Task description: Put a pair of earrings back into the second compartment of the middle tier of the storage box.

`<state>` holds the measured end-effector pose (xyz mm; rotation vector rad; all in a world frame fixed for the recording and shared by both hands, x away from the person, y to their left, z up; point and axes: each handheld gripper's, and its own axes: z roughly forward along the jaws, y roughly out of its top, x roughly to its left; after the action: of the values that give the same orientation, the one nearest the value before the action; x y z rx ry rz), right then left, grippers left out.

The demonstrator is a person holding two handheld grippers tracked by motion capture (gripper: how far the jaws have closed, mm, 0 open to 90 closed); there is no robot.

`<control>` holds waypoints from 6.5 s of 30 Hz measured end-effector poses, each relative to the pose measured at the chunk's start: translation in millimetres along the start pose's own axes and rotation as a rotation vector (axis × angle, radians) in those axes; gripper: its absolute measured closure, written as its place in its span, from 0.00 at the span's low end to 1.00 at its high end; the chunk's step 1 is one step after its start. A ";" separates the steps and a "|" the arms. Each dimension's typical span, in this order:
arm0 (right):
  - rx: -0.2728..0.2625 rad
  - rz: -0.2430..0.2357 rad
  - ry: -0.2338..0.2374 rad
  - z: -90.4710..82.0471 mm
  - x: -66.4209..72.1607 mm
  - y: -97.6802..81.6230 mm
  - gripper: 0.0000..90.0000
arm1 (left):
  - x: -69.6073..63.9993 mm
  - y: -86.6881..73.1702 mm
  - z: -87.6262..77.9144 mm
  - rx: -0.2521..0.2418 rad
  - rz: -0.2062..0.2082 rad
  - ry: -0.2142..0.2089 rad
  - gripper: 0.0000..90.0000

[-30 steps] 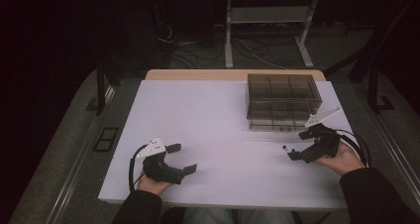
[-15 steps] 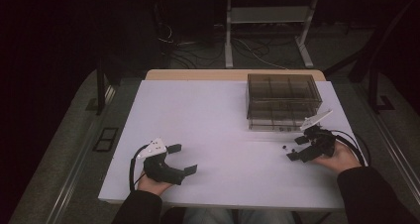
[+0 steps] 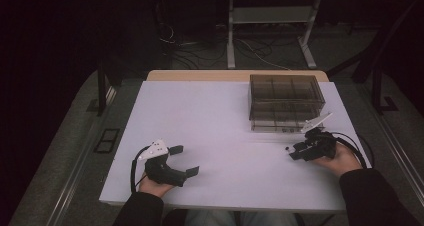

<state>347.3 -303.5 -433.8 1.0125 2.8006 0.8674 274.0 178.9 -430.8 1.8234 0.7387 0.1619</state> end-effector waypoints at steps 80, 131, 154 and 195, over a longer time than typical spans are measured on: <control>-0.099 -0.027 -0.071 -91.2 -7.4 78.3 0.89 | 0.3 -0.2 0.6 0.003 -0.001 -0.006 0.00; -0.121 0.103 -0.062 -12.1 -42.9 83.4 0.78 | 0.3 0.0 2.9 0.018 0.009 -0.011 0.00; -0.192 0.132 0.015 -52.3 0.8 76.0 0.00 | 0.2 -0.4 1.3 0.012 0.002 -0.006 0.00; -0.142 0.175 0.011 -8.4 25.0 15.3 0.00 | 0.6 -0.1 0.3 0.007 -0.001 -0.007 0.00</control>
<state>334.6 -283.0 -415.1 1.2457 2.6435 1.0759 274.6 179.0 -431.2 1.8296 0.7362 0.1527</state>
